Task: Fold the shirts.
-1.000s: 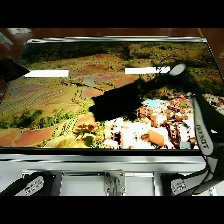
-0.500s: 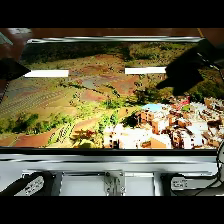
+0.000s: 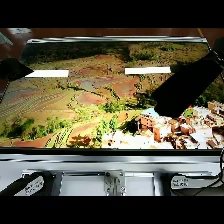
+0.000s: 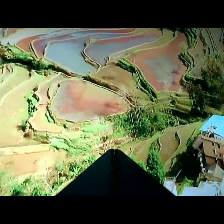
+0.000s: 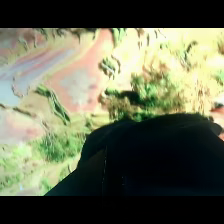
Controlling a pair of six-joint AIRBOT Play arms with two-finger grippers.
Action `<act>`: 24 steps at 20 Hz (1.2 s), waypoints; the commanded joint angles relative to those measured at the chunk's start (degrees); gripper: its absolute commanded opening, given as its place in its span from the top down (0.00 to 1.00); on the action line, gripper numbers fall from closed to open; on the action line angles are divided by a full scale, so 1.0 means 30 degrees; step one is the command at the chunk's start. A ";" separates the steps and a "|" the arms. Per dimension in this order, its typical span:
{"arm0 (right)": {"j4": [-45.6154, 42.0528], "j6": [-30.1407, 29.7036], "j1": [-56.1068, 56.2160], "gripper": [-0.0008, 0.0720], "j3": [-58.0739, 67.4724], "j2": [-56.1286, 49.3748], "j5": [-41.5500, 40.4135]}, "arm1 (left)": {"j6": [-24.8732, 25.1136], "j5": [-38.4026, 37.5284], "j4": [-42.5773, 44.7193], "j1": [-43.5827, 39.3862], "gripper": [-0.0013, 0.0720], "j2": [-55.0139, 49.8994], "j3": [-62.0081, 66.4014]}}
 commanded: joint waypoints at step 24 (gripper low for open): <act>-0.8014 -0.0466 -0.8437 0.90 -0.8568 0.0044 0.2535 | -0.0219 -0.1224 -0.0007 -0.0029 0.93 -0.0029 -0.0007</act>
